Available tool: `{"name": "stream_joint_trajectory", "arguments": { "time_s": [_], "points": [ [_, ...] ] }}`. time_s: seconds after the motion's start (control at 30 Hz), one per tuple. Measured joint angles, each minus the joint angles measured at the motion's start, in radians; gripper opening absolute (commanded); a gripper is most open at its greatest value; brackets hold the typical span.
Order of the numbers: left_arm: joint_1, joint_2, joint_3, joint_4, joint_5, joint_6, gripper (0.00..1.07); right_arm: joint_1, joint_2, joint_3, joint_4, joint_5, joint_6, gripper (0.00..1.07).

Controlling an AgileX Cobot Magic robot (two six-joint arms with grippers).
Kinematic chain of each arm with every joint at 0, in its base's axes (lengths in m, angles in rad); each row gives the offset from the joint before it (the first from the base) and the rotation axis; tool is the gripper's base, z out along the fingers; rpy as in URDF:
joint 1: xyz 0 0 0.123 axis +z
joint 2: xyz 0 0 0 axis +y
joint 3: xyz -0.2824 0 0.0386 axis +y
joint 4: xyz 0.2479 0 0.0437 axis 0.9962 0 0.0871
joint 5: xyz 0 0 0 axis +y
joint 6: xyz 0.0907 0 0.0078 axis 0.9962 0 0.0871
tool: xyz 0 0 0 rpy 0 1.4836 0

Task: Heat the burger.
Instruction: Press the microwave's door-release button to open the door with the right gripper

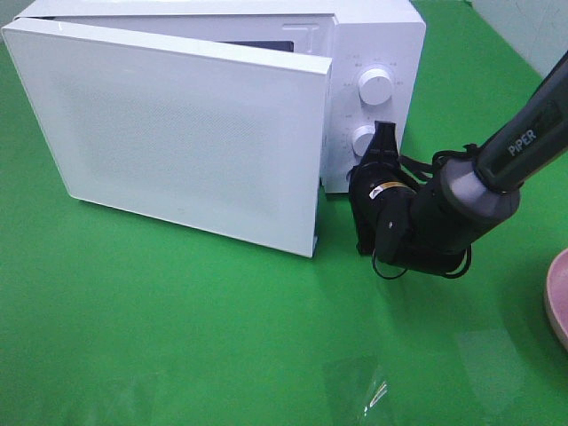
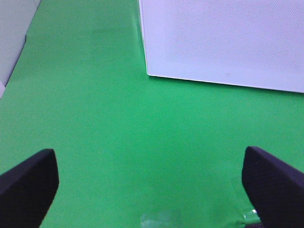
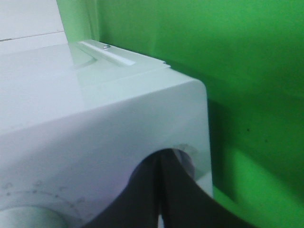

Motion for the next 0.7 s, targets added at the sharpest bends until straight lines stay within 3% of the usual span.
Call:
{"name": "stream_joint_trajectory", "arguments": {
  "time_s": [0.7],
  "points": [
    [0.000,0.000,0.000,0.000,0.000,0.000,0.98,0.019,-0.006,0.024,-0.002,-0.048,0.006,0.00]
  ]
}}
